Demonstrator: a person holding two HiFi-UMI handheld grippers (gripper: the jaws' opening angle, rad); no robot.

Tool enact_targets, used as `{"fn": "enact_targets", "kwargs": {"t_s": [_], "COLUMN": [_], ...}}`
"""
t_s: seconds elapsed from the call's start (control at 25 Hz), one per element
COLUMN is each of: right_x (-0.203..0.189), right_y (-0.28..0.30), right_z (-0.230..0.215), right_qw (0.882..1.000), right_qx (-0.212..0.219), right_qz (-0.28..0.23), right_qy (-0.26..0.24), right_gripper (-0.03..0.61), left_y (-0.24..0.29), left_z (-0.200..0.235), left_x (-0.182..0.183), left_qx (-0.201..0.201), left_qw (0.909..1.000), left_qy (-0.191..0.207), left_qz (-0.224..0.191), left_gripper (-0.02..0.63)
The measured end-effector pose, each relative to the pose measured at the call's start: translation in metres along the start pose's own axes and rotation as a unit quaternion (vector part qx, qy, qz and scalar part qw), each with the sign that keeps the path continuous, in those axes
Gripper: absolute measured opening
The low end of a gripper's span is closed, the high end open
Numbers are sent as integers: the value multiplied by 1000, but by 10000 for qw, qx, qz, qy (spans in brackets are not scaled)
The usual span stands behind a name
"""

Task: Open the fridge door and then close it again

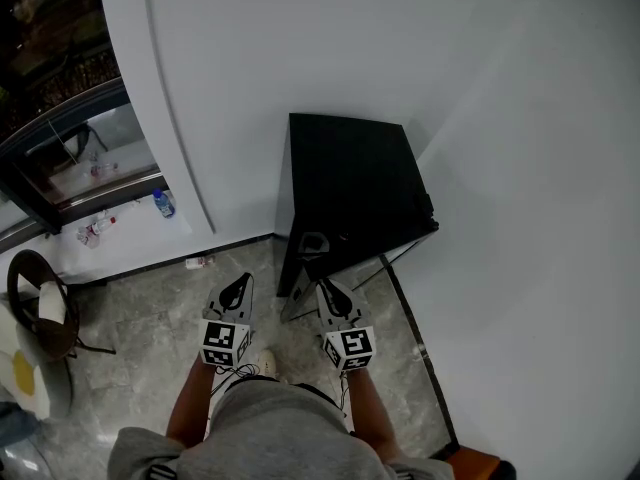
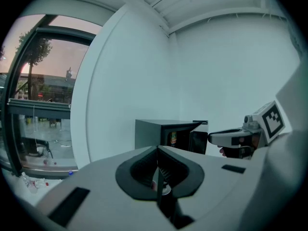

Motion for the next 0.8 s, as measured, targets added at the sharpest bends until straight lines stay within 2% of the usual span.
{"fn": "enact_targets", "kwargs": {"t_s": [0.8], "right_x": [7], "right_y": [39], "right_z": [-5], "right_qw": [9997], "right_qx": [-256], "right_qz": [6], "right_qy": [-46], "right_gripper": [48], "left_y": [20], "left_z": [32], "left_x": [-5], "left_qx": [-70], "left_qw": [10000], "left_qy": [-42], "left_qz": [-32], "left_gripper": [6]}}
Point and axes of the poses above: the fingertips, and each gripper's own axes: y forward along the fingers, z to its left, x out of its top, the point moved 8 cm from there along -y, backward along the fingers, and after that the axes turned 12 degrees about y, right-handed, at the moved point
